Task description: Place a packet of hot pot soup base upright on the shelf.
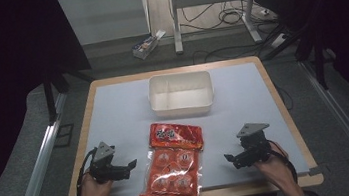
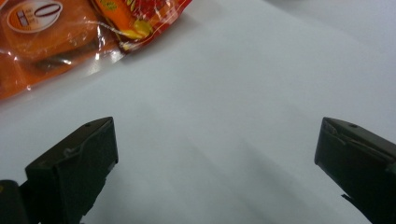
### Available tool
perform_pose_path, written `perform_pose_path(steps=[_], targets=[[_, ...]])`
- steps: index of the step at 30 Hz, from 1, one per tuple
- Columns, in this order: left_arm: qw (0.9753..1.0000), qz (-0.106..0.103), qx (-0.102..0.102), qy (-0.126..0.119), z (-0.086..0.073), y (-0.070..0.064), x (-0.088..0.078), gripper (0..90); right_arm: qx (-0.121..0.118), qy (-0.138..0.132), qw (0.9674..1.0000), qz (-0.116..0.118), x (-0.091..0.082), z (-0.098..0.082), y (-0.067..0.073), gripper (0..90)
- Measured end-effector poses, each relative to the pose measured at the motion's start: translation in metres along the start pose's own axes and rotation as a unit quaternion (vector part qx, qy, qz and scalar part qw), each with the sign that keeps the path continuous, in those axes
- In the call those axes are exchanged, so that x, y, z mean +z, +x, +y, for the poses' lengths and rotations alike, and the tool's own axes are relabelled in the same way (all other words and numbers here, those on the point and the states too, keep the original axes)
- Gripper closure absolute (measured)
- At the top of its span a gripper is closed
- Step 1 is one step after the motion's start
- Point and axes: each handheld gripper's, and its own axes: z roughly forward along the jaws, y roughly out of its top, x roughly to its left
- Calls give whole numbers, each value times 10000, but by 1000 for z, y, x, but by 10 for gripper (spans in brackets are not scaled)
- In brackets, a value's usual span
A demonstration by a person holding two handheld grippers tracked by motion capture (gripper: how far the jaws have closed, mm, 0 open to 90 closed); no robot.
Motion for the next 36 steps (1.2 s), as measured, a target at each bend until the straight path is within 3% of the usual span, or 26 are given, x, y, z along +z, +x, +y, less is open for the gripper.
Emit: perform_pose_path(steps=[6,8,14,26,31,36], targets=[[9999,57,33,127,2,-4,2,8,-159,-116,9998,-57,0,-2,-5,0],[9999,42,-11,147,3,-4,3,10,-216,-290,9993,-71,-2,-2,-4,0],[9999,25,-30,147,5,-7,4,12,-147,-299,9994,-20,2,-5,-6,0],[9998,-39,64,176,10,-14,6,39,-70,-481,9987,-156,0,-4,-9,0],[9997,0,180,144,14,-20,6,92,-112,-486,9985,-220,-1,-4,-9,0],[9998,-161,116,5,18,-23,4,223,-143,-441,9988,-141,1,-3,-10,0]])
